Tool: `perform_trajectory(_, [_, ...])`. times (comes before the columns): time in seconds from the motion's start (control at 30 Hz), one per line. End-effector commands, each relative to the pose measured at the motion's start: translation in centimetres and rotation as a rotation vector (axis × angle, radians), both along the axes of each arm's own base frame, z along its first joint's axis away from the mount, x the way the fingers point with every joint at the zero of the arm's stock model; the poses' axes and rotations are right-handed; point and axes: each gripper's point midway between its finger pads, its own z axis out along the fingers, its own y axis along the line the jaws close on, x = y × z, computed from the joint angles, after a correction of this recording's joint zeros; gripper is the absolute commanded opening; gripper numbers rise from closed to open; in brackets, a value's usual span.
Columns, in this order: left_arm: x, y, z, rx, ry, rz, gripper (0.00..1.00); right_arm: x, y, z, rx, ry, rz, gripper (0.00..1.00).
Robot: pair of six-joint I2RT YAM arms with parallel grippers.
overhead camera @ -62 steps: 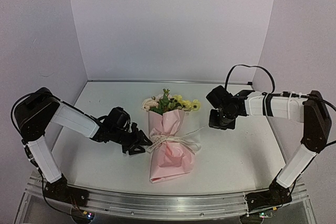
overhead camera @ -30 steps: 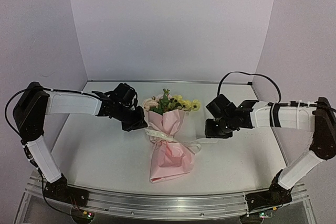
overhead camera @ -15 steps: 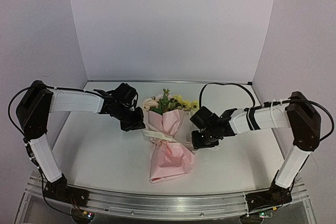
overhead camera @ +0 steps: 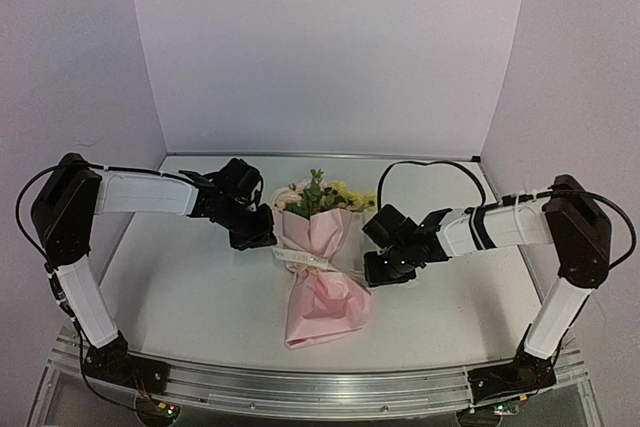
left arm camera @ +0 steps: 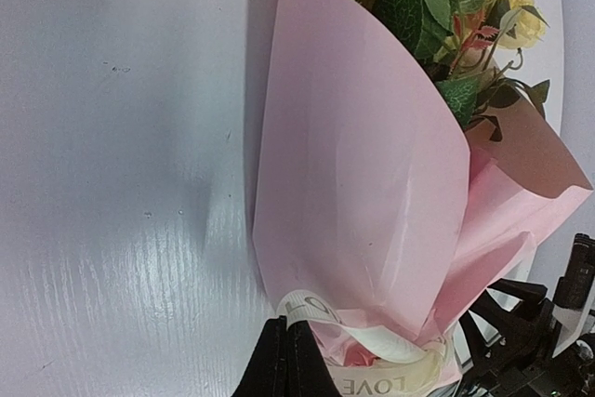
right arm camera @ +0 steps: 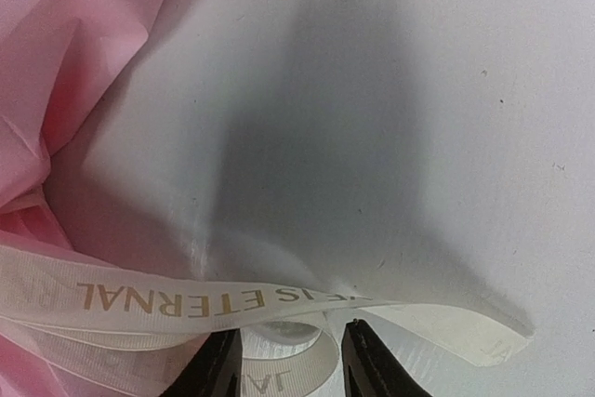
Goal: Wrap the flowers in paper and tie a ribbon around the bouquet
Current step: Tie the half-tied ribbon around the folded bouquet.
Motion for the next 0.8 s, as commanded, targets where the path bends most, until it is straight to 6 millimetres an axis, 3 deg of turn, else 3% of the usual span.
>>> perform_trajectory(0.0, [1.1,-0.4,0.8,-0.006,-0.027,-0.006,0.00,-0.2,-0.3,0.0,0.009,-0.007,-0.009,0.39])
perform_trajectory(0.27, [1.0,-0.3,0.6,-0.002,-0.022,-0.007,0.00,0.8,0.5,0.3,0.012,-0.026,-0.005,0.33])
perform_trajectory(0.4, [1.0,-0.3,0.7,0.000,-0.025,-0.006,0.00,0.9,0.8,0.1,0.010,-0.021,-0.007,0.19])
perform_trajectory(0.47, [1.0,-0.1,0.7,0.004,-0.027,-0.005,0.00,1.0,0.5,0.3,0.009,-0.030,-0.021,0.07])
perform_trajectory(0.53, [1.0,0.1,0.7,0.011,-0.028,-0.004,0.00,1.0,0.1,1.3,0.014,-0.050,-0.039,0.01])
perform_trajectory(0.77, [0.9,2.0,0.5,0.075,-0.041,0.019,0.00,1.8,-2.6,6.7,0.018,-0.169,-0.167,0.00])
